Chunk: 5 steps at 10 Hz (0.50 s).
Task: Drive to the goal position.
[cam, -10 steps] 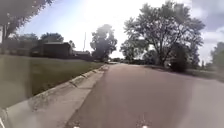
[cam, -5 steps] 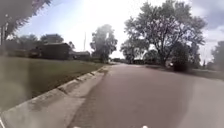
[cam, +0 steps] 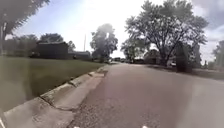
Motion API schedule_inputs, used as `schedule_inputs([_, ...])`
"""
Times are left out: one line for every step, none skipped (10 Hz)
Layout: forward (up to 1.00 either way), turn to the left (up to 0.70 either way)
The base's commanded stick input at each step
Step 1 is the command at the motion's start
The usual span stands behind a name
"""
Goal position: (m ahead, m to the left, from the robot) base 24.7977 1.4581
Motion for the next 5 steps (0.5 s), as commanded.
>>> schedule_inputs([1.0,0.0])
schedule_inputs([1.0,0.0])
schedule_inputs([1.0,-0.01])
schedule_inputs([1.0,-0.05])
schedule_inputs([1.0,-0.06])
